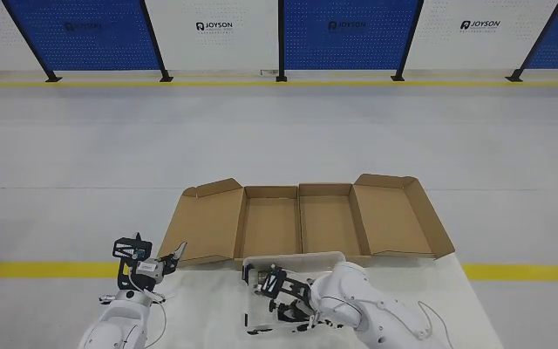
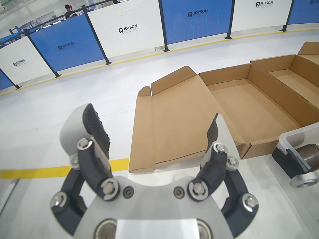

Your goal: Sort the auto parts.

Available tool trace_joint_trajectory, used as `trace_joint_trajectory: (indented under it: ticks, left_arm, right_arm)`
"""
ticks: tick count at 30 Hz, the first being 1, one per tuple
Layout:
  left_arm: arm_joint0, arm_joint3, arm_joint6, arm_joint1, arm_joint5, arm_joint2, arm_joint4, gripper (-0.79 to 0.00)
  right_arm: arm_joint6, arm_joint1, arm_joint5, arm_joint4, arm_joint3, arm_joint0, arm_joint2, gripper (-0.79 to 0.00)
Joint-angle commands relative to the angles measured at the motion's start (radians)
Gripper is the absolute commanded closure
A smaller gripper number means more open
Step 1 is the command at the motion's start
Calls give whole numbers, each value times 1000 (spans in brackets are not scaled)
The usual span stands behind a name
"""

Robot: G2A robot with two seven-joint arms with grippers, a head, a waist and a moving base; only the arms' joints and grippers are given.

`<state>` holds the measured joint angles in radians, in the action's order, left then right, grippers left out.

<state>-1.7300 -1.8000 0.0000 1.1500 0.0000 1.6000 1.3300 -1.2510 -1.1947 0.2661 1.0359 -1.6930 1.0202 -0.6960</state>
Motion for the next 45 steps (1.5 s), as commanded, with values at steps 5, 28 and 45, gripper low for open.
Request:
trace_joint_trajectory:
  ticks: [5,28,45]
  left_arm:
    - [0,0,0,0,0,0,0,-785]
    - [0,0,0,0,0,0,0,-785]
    - [0,0,0,0,0,0,0,-785]
  right_arm:
    - [-13,-18,-33,2,44,-37,26,-360]
    - [-16,-19,56,-36,-2,-16,0,0]
    - [457,114,351,144,-347,378,-404,0]
